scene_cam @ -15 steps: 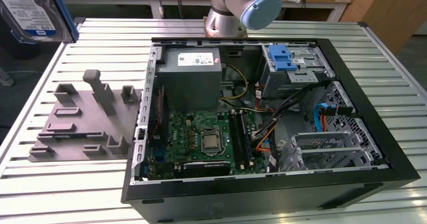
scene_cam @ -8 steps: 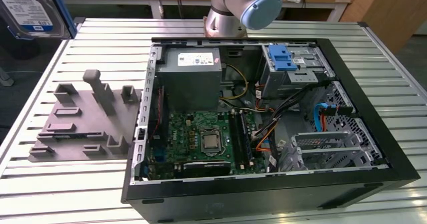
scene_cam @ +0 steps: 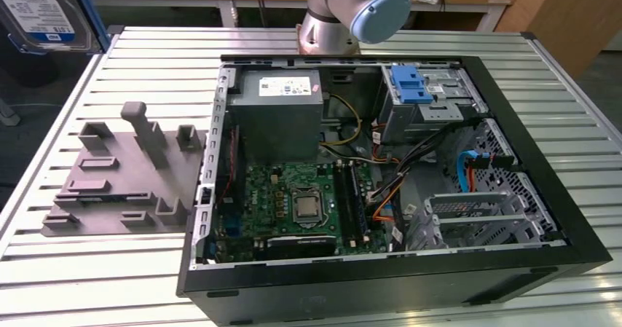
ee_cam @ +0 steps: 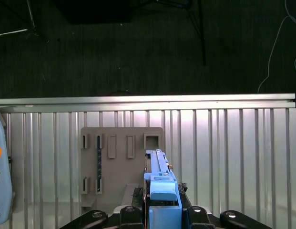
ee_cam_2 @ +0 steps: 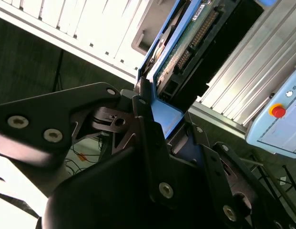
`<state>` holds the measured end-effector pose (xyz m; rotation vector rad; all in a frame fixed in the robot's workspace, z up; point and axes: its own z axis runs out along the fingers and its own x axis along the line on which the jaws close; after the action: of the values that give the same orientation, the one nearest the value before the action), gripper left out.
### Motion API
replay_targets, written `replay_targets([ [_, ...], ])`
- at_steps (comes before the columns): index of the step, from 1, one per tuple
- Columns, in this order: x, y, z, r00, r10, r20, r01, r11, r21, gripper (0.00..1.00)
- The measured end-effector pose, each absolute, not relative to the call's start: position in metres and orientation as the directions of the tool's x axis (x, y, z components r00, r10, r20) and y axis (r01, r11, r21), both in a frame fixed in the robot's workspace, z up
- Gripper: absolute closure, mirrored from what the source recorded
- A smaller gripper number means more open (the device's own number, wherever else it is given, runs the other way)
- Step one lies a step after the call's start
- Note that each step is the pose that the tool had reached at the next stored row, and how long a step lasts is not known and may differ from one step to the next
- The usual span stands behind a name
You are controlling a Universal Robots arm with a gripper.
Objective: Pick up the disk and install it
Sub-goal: 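Pick up the disk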
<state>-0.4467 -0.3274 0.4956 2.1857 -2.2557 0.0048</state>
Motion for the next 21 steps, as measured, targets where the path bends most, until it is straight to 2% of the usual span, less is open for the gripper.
replay_targets([
  [21, -0.435, -0.349, 0.496, -0.031, -1.0, 0.002, -1.0, 0.031, -0.001, 0.64],
])
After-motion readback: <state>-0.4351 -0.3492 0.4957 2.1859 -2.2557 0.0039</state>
